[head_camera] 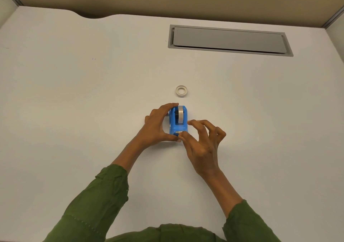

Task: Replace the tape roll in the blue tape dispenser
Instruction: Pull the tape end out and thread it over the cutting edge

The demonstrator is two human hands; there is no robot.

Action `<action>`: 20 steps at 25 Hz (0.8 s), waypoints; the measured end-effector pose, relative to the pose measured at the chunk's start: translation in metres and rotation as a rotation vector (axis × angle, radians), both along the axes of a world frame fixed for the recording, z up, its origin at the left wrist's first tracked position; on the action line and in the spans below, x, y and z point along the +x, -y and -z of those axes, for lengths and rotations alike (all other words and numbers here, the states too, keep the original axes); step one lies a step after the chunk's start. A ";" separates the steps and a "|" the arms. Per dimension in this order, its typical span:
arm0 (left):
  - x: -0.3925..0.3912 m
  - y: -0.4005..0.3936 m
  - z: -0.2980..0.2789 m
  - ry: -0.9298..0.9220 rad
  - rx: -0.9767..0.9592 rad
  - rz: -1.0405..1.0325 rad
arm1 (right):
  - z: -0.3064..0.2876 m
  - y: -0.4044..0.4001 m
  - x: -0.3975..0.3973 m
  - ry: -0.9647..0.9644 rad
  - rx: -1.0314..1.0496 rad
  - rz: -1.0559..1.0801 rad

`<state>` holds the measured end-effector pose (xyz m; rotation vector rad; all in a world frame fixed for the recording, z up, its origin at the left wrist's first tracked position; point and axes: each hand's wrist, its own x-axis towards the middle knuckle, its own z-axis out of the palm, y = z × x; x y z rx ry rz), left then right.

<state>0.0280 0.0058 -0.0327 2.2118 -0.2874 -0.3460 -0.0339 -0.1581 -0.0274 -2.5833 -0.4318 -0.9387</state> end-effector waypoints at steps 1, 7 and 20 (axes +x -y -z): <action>0.000 0.000 0.000 0.001 0.000 0.000 | 0.001 0.000 0.000 0.017 -0.010 0.003; 0.000 0.001 0.002 -0.004 -0.003 -0.002 | 0.002 0.001 0.003 0.111 -0.093 -0.041; -0.001 0.002 0.000 -0.023 0.032 -0.004 | 0.019 0.008 0.000 0.130 -0.198 -0.070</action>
